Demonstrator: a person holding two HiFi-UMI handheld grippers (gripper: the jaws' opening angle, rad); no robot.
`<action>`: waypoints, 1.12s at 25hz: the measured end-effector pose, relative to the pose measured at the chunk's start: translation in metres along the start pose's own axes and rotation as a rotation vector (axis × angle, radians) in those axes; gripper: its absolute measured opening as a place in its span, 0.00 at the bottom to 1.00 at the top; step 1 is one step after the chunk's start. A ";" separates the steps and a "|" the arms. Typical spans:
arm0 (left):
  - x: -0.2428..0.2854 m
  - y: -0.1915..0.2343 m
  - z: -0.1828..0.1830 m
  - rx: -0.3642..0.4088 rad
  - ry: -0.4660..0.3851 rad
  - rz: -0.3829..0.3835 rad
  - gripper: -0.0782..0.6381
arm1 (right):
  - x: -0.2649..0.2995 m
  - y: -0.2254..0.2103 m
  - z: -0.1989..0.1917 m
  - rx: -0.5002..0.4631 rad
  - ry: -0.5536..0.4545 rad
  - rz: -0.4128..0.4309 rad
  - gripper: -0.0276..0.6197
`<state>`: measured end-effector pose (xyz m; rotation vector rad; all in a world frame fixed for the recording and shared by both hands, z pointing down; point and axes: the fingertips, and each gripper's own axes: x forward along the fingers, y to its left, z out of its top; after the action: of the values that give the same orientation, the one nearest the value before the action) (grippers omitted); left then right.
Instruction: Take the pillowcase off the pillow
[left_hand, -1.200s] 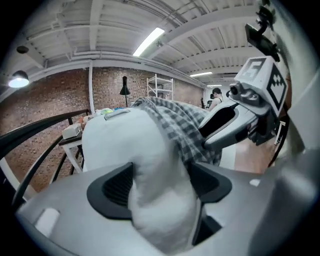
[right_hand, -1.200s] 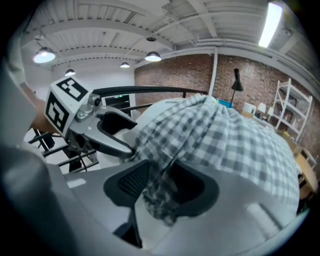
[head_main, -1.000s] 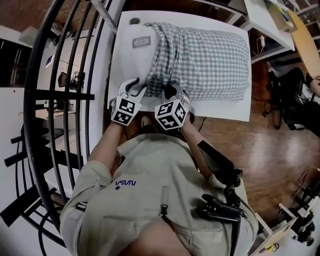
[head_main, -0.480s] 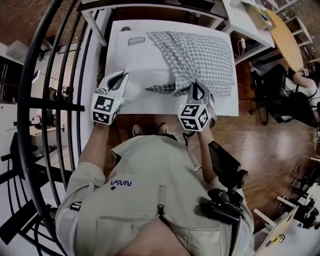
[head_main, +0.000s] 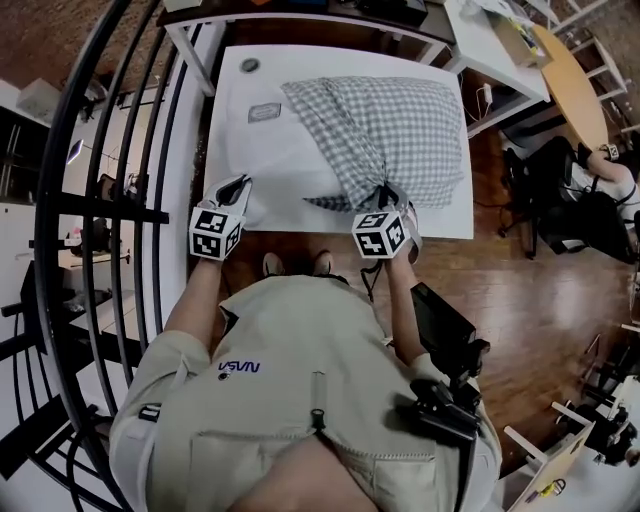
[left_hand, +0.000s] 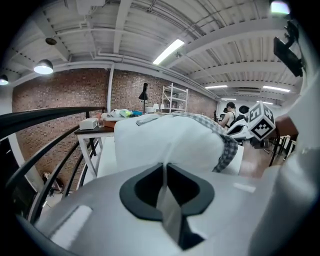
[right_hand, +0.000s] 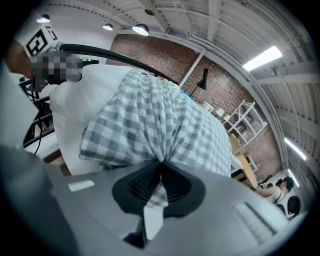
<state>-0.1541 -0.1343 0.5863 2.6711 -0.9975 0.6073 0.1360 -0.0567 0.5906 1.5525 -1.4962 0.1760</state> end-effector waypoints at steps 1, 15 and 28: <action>0.001 -0.002 -0.003 -0.004 -0.002 -0.001 0.16 | 0.000 0.001 0.001 0.011 -0.007 0.015 0.06; -0.041 -0.031 0.101 0.027 -0.162 0.067 0.44 | -0.099 -0.039 0.093 0.259 -0.446 0.340 0.25; 0.070 0.027 0.178 0.109 -0.106 0.044 0.52 | -0.026 -0.065 0.263 0.093 -0.554 0.410 0.25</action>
<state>-0.0708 -0.2565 0.4615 2.8094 -1.0840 0.5481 0.0573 -0.2301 0.3961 1.4116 -2.2681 0.0497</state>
